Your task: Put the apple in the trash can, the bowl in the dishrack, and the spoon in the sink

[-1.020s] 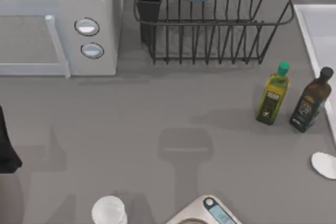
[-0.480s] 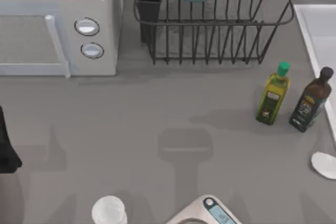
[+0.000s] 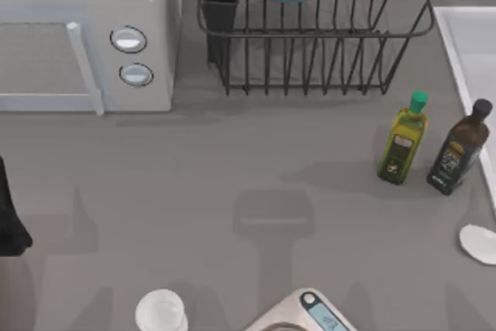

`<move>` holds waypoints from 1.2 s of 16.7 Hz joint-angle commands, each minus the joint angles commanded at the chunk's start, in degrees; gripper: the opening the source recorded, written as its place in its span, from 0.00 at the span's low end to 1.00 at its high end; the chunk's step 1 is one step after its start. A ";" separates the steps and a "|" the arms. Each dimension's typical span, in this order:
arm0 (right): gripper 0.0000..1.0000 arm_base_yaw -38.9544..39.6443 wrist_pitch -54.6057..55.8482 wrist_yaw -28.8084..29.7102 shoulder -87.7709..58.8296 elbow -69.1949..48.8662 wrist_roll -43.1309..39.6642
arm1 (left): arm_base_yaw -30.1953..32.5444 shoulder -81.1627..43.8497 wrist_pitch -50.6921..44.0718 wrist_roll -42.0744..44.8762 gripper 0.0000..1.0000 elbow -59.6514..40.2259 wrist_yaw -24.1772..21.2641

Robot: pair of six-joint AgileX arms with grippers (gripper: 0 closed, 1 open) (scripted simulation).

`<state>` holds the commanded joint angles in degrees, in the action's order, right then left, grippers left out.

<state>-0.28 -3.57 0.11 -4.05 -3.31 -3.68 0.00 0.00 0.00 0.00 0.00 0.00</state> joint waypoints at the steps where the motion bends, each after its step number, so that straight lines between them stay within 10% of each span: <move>1: 1.00 -0.27 -2.22 0.01 -2.44 -1.90 -2.36 | 0.00 0.00 0.00 0.00 1.00 0.00 0.00; 20: 1.00 -6.92 -56.82 0.17 -77.05 -48.27 -63.20 | 0.00 0.00 0.00 0.00 1.00 0.00 0.00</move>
<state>-7.21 -60.39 0.28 -81.10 -51.58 -66.88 0.00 0.00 0.00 0.00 0.00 0.00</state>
